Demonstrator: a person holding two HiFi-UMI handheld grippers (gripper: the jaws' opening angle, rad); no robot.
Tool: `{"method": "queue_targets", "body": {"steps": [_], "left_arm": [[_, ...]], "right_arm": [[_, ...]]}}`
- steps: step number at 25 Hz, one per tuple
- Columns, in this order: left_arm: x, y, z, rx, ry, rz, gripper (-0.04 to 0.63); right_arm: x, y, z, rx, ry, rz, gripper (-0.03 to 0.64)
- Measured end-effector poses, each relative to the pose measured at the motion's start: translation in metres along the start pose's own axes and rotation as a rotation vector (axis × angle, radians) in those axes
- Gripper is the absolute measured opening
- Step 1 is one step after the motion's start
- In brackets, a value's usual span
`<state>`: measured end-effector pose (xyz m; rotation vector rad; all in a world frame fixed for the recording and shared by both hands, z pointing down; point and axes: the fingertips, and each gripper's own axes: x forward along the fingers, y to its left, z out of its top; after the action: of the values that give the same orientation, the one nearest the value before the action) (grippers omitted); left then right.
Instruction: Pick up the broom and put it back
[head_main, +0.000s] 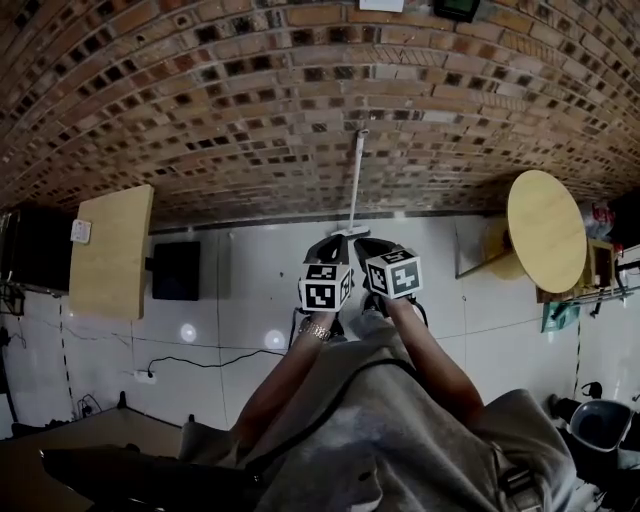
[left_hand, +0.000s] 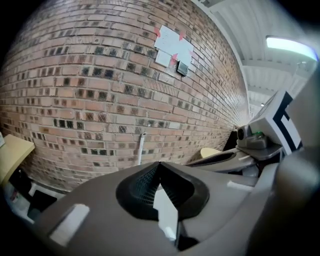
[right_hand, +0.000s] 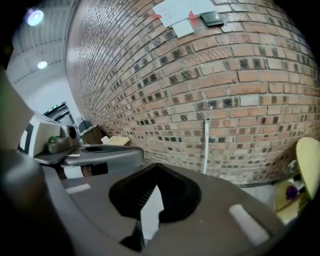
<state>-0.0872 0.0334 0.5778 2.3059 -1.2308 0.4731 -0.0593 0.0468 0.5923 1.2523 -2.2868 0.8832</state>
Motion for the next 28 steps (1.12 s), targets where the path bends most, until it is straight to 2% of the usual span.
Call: {"method": "queue_targets", "body": {"steps": [5,9,15,28], "left_arm": [[0.001,-0.012,0.011,-0.017,-0.024,0.029,-0.026],[0.004,-0.024,0.02,0.028,-0.027,0.074,-0.021],[0.001,-0.025,0.008,0.06,-0.007,0.13,-0.023],[0.016,-0.028,0.026,0.117,-0.025,0.147,-0.021]], "right_arm": [[-0.016,0.006,0.009,-0.039,0.013,0.045,-0.008],[-0.024,0.005,0.017,-0.071,-0.014,0.05,-0.025],[-0.026,0.005,0.014,-0.106,-0.024,0.066,-0.026],[-0.025,-0.009,0.028,-0.095,-0.035,0.089,-0.026]]}}
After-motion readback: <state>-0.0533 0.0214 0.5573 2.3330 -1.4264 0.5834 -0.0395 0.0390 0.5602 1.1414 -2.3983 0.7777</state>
